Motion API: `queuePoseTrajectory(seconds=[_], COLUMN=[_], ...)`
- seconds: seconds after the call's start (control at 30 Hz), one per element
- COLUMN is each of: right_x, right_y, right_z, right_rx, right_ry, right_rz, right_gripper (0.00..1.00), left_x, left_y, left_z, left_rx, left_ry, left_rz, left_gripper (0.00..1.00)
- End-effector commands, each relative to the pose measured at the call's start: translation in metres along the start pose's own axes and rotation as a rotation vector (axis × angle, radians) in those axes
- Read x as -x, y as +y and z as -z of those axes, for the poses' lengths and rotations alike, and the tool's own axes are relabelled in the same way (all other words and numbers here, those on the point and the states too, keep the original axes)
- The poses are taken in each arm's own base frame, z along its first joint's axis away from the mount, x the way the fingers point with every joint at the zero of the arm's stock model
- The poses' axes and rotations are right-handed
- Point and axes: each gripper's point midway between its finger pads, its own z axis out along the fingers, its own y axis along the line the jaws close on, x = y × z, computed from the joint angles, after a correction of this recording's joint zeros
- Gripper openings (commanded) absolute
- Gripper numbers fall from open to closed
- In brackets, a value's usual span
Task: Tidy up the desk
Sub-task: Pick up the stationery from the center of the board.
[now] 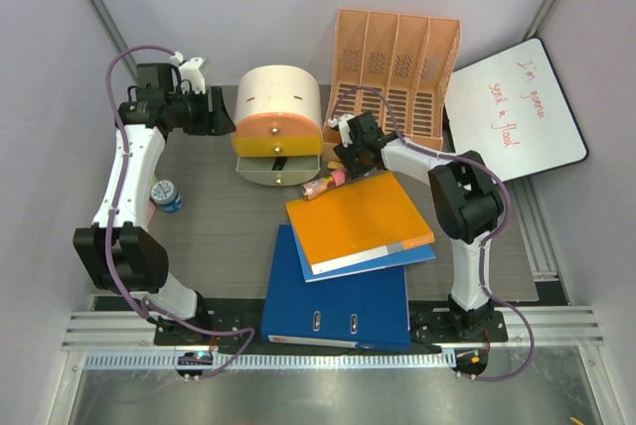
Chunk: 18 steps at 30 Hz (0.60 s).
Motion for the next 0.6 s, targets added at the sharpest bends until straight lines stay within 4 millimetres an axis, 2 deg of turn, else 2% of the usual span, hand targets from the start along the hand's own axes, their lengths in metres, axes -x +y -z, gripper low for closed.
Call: queuePoseTrajectory(seconds=[0.0, 0.17, 0.23, 0.3, 0.37, 0.4, 0.5, 0.57], right_x=[0.023, 0.018, 0.013, 0.012, 0.02, 0.017, 0.029, 0.03], right_y=[-0.008, 0.005, 0.007, 0.007, 0.003, 0.003, 0.0, -0.001], right_z=[-0.002, 0.004, 0.008, 0.018, 0.034, 0.038, 0.061, 0.068], right_rx=[-0.009, 0.056, 0.062, 0.062, 0.042, 0.039, 0.027, 0.022], right_ry=[-0.07, -0.082, -0.08, -0.092, -0.124, -0.124, -0.175, -0.188], right_rz=[0.006, -0.017, -0.025, -0.028, -0.029, -0.031, -0.035, -0.035], right_gripper=[0.51, 0.4, 0.3, 0.17, 0.1, 0.06, 0.03, 0.03], left_x=[0.017, 0.016, 0.015, 0.016, 0.016, 0.016, 0.016, 0.017], left_y=[-0.002, -0.002, -0.002, -0.003, -0.003, -0.004, -0.004, -0.004], left_z=[0.01, 0.011, 0.011, 0.013, 0.013, 0.013, 0.014, 0.014], left_rx=[0.0, 0.006, 0.006, 0.003, 0.005, 0.003, 0.004, 0.004], left_ry=[-0.047, -0.046, -0.046, -0.049, -0.048, -0.049, -0.052, -0.055], left_rz=[-0.028, -0.03, -0.031, -0.033, -0.031, -0.033, -0.034, -0.036], left_gripper=[0.63, 0.63, 0.63, 0.63, 0.63, 0.63, 0.63, 0.63])
